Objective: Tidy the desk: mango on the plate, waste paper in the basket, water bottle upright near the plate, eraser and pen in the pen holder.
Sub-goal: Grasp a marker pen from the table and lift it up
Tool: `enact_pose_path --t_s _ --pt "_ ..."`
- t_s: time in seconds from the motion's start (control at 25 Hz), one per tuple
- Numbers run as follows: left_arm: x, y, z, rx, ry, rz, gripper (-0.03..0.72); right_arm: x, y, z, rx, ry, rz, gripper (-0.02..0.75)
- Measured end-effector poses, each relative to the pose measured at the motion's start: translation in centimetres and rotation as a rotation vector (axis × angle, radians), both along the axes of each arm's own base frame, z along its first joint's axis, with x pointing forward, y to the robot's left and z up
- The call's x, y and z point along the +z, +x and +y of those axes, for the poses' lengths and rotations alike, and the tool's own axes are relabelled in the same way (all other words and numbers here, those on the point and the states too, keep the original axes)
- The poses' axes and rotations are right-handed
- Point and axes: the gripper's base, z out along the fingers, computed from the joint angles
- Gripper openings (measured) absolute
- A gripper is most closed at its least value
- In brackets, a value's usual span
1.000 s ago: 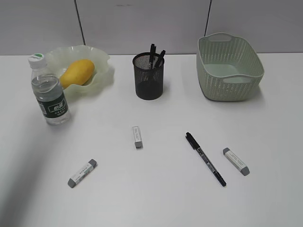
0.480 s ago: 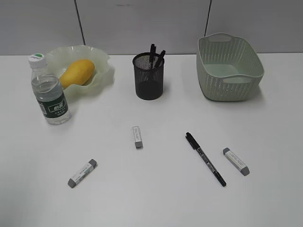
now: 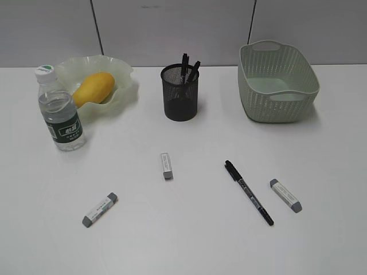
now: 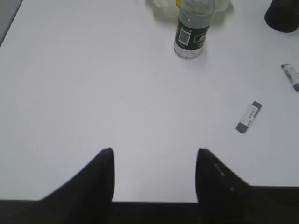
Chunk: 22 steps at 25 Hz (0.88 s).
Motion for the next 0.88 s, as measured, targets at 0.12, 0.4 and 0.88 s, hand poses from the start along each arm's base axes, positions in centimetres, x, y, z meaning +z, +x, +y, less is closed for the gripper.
enact_pose_path --t_s 0.12,0.4,0.88 --pt "-1.0 -1.6 0.2 -0.002 -0.005 -0.062 0.426 0.0 0.0 0.0 0.0 0.001 0.0 0.237" --pt "-1.4 -2.2 0.2 -0.007 0.002 -0.103 0.414 0.0 0.0 0.0 0.0 0.002 -0.001 0.237" --pt "-1.7 -1.1 -0.2 -0.076 0.032 -0.183 0.385 0.0 0.0 0.0 0.0 0.001 -0.001 0.237"
